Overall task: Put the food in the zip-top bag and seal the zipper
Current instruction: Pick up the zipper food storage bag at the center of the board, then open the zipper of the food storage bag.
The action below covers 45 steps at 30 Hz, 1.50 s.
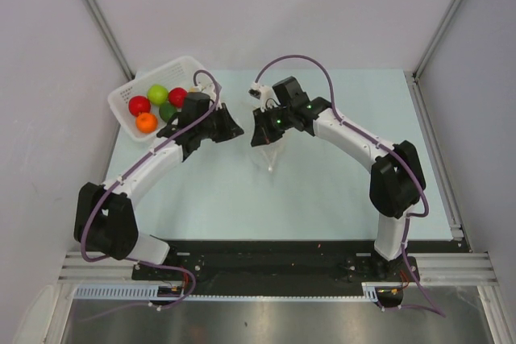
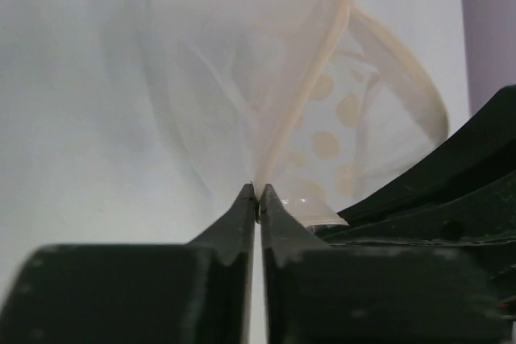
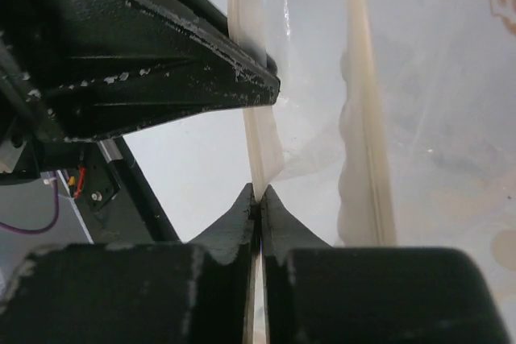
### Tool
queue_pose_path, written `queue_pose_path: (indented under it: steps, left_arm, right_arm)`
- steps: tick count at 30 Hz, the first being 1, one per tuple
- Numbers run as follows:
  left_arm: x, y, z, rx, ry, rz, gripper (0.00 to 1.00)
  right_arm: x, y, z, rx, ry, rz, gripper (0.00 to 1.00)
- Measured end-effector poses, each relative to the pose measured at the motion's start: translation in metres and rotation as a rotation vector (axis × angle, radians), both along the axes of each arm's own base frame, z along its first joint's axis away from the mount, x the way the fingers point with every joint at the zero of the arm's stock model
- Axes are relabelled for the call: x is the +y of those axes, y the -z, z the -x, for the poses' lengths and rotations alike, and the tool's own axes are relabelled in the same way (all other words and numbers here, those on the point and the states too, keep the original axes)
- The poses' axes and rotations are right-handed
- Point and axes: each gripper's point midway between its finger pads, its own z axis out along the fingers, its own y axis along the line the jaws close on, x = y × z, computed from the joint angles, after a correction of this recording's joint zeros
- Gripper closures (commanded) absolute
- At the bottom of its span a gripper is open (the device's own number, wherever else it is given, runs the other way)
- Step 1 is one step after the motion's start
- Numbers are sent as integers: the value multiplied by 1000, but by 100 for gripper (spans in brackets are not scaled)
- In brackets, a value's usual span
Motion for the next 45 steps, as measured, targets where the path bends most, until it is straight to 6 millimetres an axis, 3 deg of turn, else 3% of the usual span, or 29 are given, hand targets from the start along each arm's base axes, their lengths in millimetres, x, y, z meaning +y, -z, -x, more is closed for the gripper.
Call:
queue_pose_path:
  steps: [3, 6, 9, 15, 19, 24, 30, 36, 45]
  left_arm:
    - [1, 3, 3, 5, 25, -14, 100]
    - [1, 6, 8, 16, 53, -23, 100]
    - [-1, 7, 14, 26, 94, -18, 100]
    - [-8, 6, 23, 37, 157, 5, 100]
    - [-13, 2, 28, 45, 188, 29, 100]
    - [-17, -5, 29, 39, 212, 51, 100]
    - [-20, -10, 31, 40, 225, 65, 100]
    - [-23, -13, 34, 63, 229, 100, 100]
    - [-30, -24, 39, 101, 241, 192, 100]
  right_arm:
    - [-2, -1, -1, 11, 6, -5, 58]
    - [-10, -7, -2, 18, 6, -15, 45]
    - [-31, -26, -11, 8, 33, -48, 36]
    - [-72, -80, -25, -83, 100, -128, 39]
    - [-73, -93, -22, -169, 106, -96, 41]
    - [-55, -85, -9, -254, 62, 22, 53]
    - [-32, -71, 17, -301, -7, 114, 54]
    - [-37, -60, 32, -283, -19, 151, 53]
    - [-40, -34, 37, -274, -8, 226, 52]
